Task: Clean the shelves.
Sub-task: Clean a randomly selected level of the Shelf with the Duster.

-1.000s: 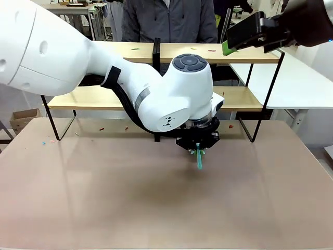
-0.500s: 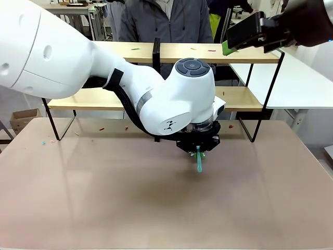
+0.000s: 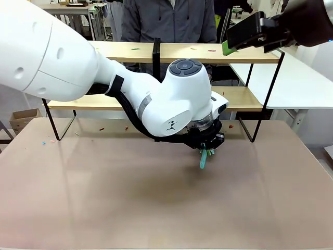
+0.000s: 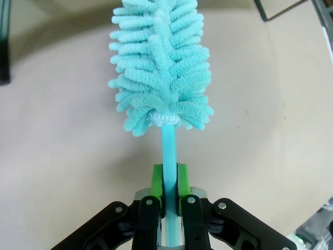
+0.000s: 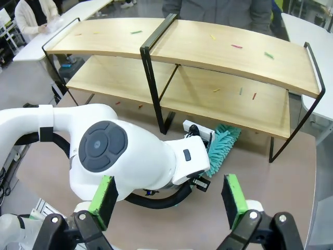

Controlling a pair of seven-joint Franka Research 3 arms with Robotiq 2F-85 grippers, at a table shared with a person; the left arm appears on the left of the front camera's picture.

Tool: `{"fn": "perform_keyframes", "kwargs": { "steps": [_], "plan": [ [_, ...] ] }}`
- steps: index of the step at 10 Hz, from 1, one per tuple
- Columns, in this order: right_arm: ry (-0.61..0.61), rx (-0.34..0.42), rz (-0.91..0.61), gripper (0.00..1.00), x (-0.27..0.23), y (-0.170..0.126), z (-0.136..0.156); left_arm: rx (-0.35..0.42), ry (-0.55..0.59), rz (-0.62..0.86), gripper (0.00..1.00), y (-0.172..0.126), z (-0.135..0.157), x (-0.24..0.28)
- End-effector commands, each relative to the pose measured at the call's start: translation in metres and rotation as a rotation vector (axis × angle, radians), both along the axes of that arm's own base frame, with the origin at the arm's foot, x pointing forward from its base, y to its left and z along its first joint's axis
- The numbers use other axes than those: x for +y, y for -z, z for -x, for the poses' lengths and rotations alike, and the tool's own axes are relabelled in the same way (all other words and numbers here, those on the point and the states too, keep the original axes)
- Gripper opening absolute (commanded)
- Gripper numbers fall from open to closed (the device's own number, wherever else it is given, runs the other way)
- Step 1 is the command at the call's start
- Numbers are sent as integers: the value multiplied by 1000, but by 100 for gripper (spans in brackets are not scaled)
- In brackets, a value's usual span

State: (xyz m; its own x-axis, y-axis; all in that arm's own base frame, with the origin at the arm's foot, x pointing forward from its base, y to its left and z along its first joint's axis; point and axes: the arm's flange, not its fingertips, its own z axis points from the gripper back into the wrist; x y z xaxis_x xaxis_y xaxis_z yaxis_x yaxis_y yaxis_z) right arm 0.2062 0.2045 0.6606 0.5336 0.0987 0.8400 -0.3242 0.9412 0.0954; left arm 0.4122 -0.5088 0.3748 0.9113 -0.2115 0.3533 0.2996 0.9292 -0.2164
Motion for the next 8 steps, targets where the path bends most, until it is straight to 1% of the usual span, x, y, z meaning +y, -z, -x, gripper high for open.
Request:
{"fn": "perform_keyframes", "kwargs": {
  "steps": [1, 2, 3, 5, 6, 8],
  "plan": [
    [3, 1, -6, 100, -1, 1, 0, 33, 61, 0, 12, -5, -16, -3],
    [3, 1, -6, 100, -1, 1, 0, 64, 79, -13, 12, -5, -21, -6],
    [3, 1, -6, 100, -1, 1, 0, 67, 96, -8, 12, -5, -23, -8],
    [3, 1, -6, 100, -1, 1, 0, 56, 177, 40, 12, -8, -25, -11],
    [3, 1, -6, 100, -1, 1, 0, 59, 198, 37, 12, -6, -28, -11],
    [3, 1, -6, 100, -1, 1, 0, 87, 234, 42, 12, -1, -38, -16]
  ]
}}
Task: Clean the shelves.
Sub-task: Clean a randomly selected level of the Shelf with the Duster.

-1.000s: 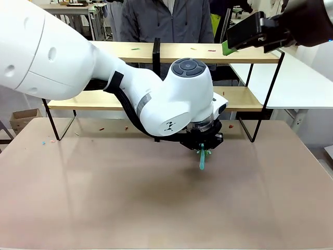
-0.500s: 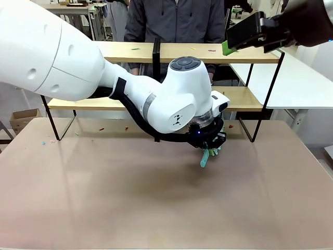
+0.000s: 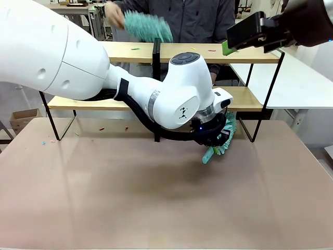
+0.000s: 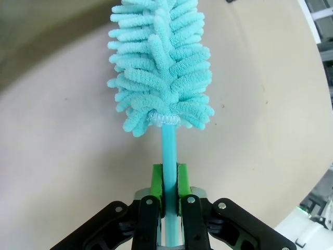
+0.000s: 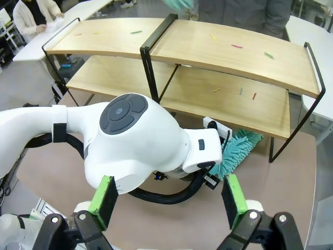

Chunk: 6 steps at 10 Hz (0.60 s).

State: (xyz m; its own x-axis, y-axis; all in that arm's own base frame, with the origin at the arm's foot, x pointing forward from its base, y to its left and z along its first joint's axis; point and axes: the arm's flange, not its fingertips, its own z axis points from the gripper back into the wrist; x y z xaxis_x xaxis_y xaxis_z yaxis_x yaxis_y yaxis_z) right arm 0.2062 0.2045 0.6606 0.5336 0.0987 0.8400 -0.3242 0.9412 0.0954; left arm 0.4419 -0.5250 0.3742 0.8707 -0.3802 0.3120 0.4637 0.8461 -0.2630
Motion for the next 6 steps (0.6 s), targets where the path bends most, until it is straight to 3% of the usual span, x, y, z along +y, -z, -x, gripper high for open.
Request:
{"fn": "perform_keyframes", "kwargs": {
  "steps": [1, 4, 6],
  "plan": [
    [3, 1, -6, 100, -1, 1, 0, 38, 63, 2, 12, 0, -11, -3],
    [3, 1, -6, 100, -1, 1, 0, 34, 87, 26, 12, -3, -19, -2],
    [3, 1, -6, 100, -1, 1, 0, 39, 160, 20, 12, -2, -24, -3]
  ]
}}
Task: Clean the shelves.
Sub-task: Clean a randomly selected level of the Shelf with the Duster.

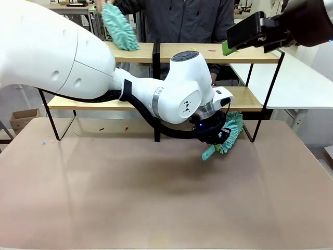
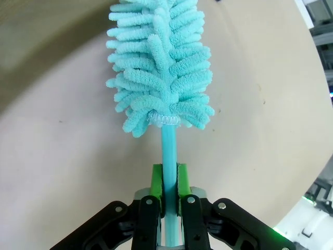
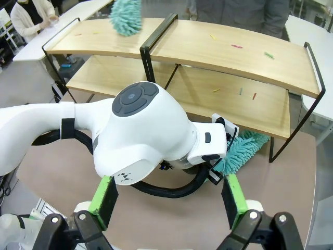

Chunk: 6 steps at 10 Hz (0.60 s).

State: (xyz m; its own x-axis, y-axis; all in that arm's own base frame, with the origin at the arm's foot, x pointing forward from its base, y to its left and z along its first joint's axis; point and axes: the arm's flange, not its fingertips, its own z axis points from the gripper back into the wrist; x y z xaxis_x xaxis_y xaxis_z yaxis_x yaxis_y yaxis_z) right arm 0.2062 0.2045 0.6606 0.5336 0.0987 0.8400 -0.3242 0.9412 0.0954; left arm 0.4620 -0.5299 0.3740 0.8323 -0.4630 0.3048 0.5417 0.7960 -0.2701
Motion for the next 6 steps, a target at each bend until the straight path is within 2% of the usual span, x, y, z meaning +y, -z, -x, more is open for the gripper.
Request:
{"fn": "perform_keyframes", "kwargs": {
  "steps": [1, 3, 6],
  "plan": [
    [3, 1, -6, 100, -1, 1, 0, 30, 83, 28, 12, -1, -7, 0],
    [3, 1, -6, 100, -1, 1, 0, 34, 176, 106, 12, 0, -9, -4],
    [3, 1, -6, 100, -1, 1, 0, 5, 158, 280, 12, -2, -10, -6]
  ]
}}
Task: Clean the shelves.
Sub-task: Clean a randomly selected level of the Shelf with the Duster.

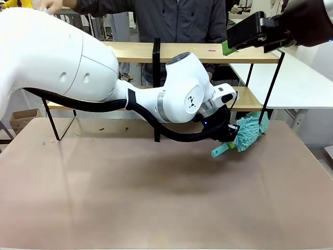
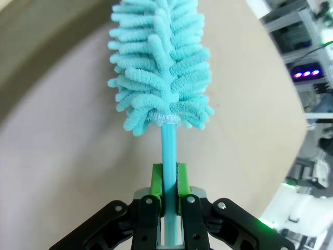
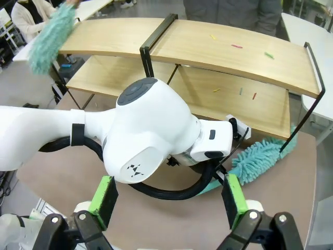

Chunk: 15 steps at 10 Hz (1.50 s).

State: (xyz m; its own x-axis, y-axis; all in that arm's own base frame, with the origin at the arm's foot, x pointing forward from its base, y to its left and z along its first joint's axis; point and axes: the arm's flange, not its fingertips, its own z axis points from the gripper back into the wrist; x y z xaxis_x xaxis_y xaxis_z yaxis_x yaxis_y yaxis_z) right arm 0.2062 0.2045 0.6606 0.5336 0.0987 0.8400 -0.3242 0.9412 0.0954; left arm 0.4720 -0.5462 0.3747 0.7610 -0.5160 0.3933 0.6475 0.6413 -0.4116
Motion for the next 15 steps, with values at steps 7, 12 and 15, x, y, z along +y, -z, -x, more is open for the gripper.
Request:
{"fn": "perform_keyframes", "kwargs": {
  "steps": [7, 12, 15],
  "plan": [
    [3, 1, -6, 100, -1, 1, 0, -41, -31, -115, 12, -9, 36, 49],
    [3, 1, -6, 100, -1, 1, 0, -119, 151, -199, 12, -11, 120, 141],
    [3, 1, -6, 100, -1, 1, 0, -255, 153, -21, 12, -16, 159, 216]
  ]
}}
